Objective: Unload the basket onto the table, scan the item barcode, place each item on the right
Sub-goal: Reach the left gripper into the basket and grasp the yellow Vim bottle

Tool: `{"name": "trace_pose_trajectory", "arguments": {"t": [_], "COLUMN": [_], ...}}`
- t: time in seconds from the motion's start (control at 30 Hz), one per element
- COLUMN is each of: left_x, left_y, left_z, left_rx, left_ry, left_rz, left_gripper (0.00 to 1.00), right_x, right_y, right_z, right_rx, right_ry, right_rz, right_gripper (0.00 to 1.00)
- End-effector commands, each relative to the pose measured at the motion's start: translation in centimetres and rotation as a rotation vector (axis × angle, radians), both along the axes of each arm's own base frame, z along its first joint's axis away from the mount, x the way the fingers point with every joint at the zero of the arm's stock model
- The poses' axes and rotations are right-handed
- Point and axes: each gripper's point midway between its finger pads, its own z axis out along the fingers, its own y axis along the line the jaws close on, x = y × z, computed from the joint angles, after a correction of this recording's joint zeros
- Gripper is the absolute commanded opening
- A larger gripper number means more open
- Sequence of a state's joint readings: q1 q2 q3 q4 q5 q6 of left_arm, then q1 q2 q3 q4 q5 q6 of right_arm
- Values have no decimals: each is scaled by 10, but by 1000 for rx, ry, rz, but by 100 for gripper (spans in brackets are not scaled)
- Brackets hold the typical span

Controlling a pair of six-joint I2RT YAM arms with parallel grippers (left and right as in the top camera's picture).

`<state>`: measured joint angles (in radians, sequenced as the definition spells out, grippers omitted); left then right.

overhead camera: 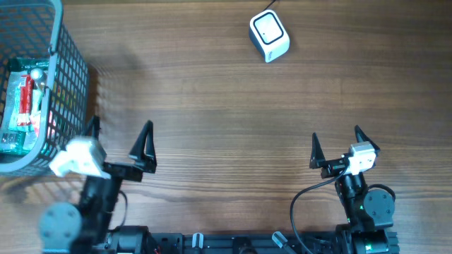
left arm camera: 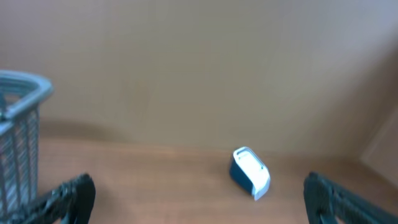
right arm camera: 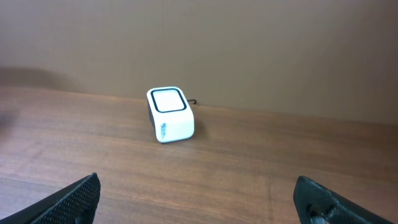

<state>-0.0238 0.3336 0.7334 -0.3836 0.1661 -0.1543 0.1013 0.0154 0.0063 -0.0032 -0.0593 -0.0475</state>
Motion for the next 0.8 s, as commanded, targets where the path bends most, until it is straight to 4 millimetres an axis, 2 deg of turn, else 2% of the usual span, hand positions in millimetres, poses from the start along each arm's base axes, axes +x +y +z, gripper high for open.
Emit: {"name": "trace_pose_trajectory", "arguments": {"t": [0.0,0.1,0.2,0.27,0.33,0.43,0.57,0.67,0.77], "left_x": [15,36,69,87,101,114,134,138,140], "left_y": [-12,-19,-20,-20,-17,-16,4,11,27], "left_z": [42,58,71,68,56,47,39,36,36], "left_rx": [-11,-23,-25,-25,-21,-19,22,107,138], "left_ry": [151,372,429,447,488,514,519,512,511], "left_rz": [-72,-109,-110,-108,-87,-81,35,54,147], "left_gripper": [100,100,100,100,100,100,100,100,100], "right_x": [0,0,0,0,0,0,0,0,0], "right_y": [0,0,0,0,0,0,0,0,0], "right_z": [2,2,2,2,2,2,2,2,2], "right_rx": [-3,-3,-3,-3,-3,-3,-3,-3,-3], "right_ry": [-12,-12,-12,-12,-12,-12,-12,-12,-12], "right_rz": [1,1,1,1,1,1,1,1,1], "right_gripper": [100,100,100,100,100,100,100,100,100]}}
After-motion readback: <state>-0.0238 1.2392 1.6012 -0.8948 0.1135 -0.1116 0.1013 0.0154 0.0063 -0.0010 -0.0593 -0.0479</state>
